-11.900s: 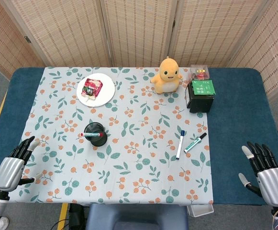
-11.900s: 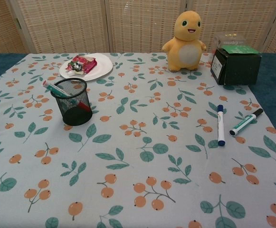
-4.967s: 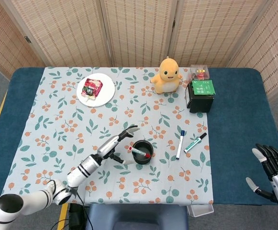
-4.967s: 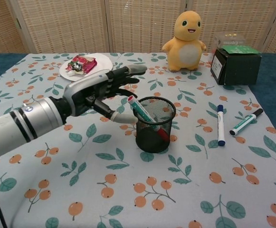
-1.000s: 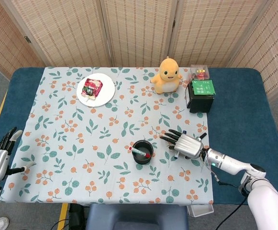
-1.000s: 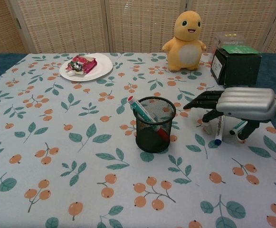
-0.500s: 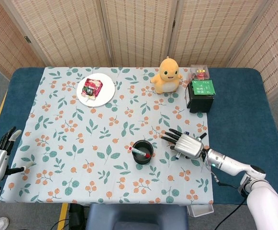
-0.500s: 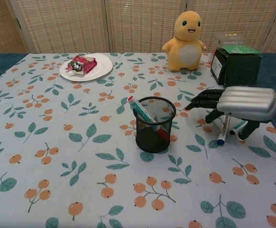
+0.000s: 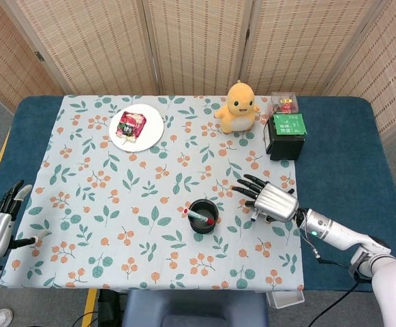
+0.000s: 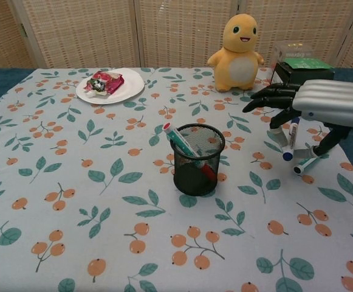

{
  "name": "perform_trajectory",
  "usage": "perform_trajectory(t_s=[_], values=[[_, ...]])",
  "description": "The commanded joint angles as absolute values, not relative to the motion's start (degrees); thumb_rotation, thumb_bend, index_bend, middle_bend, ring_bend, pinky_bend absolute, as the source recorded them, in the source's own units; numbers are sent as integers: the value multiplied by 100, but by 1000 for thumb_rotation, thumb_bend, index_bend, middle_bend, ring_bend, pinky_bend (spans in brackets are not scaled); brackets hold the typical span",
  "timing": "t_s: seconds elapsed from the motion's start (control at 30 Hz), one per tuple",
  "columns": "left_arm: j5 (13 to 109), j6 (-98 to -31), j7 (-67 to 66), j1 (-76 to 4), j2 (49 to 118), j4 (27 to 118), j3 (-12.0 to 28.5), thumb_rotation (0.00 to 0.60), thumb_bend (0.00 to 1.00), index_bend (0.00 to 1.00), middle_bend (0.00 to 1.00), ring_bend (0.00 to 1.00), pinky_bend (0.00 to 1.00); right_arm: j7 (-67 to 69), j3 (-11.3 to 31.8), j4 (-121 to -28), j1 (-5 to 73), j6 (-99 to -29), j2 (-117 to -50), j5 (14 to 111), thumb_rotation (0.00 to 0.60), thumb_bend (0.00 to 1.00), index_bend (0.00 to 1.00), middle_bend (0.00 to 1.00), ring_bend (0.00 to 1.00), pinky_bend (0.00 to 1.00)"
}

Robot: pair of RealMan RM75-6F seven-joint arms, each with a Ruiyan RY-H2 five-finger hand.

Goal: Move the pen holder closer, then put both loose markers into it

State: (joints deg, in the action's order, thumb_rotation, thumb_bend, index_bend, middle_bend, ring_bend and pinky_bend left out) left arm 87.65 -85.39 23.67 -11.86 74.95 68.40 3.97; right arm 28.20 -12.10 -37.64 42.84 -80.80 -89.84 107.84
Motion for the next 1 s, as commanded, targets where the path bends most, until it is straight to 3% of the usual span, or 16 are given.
perform_trajectory(t_s=[0.03,0.23,0.47,0.63,1.0], values=[[8767,-8531,2336,-1193,7505,6845,398,600,53,0,0,0,199,3139,-903,-5323,4373,-8327,-7980,10484,600,292,753,97,0,0],[8748,-8447,2297,-1231,7520,6845,404,600,53,0,0,0,199,3811,-701,-7364,4494,-8004,-7101,10124,600,293,753,100,0,0],[8766,-8444,2376,-1241,7500,6859,403,600,53,0,0,0,199,4727,-368,-8729,4502,-7563,-7026,9523,600,291,753,100,0,0],[8759,-8427,2539,-1248,7469,6854,412,600,52,0,0,0,199,4771,-139,-8917,4482,-7269,-7478,9205,600,287,753,97,0,0],[8742,-8464,2837,-1215,7382,6830,428,600,52,0,0,0,199,5204,231,-8248,4436,-6814,-8768,8821,600,284,753,97,0,0]])
